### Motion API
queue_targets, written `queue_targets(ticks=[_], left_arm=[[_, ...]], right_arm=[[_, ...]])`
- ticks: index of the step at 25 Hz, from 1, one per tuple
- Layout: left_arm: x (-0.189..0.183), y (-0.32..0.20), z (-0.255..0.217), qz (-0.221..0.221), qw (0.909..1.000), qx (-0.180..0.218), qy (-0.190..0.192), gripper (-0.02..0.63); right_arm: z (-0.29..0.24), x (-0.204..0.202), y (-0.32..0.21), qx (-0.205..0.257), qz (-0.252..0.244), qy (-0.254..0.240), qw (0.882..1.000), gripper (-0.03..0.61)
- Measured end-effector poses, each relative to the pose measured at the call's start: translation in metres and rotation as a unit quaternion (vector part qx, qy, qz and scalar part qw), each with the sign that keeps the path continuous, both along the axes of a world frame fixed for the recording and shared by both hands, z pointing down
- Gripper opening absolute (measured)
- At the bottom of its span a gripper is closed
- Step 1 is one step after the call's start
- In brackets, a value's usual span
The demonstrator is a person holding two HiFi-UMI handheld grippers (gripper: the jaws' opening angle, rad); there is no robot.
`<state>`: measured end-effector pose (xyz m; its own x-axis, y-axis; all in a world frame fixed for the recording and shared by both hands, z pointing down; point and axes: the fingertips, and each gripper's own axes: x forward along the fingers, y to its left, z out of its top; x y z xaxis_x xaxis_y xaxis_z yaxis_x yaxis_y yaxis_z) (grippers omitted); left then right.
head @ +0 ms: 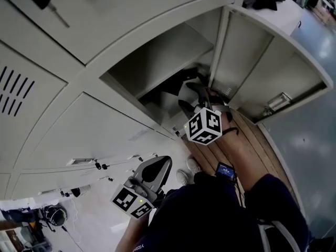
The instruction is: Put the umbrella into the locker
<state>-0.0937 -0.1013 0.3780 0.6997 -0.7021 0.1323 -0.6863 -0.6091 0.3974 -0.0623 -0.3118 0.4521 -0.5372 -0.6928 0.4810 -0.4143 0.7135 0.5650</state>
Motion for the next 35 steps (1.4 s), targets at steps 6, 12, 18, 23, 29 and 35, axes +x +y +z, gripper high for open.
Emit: queue_targets(ticks=[6,12,18,23,29,35], left_arm=[[0.0,0.014,-0.007,0.01,0.9998,0.015,0.005,0.003],[-0.007,0.023,-0.015,0.009,0.9994,0.033,0.007,0.003],[-0.008,0.032,-0.021,0.015,0.9989,0.044,0.007,0.003],[-0.003,0.039,-0.022,0.026,0.9985,0.047,0.008,0.003],[-0.003,0.044,-0.022,0.029,0.9984,0.048,0.011,0.003],[-0.008,0.045,-0.022,0.027,0.9983,0.05,0.014,0.003]], right_arm=[[-0.026,0.024,0.055,-0.034,0.011,-0.09,0.995,0.248],[-0.055,0.037,0.107,-0.074,0.013,-0.21,0.975,0.102],[-0.065,0.046,0.138,-0.152,0.023,-0.326,0.933,0.029],[-0.062,0.045,0.156,-0.18,0.017,-0.346,0.921,0.011],[-0.054,0.035,0.174,-0.195,0.006,-0.337,0.921,0.009],[-0.056,0.022,0.183,-0.187,-0.01,-0.319,0.929,0.008]])
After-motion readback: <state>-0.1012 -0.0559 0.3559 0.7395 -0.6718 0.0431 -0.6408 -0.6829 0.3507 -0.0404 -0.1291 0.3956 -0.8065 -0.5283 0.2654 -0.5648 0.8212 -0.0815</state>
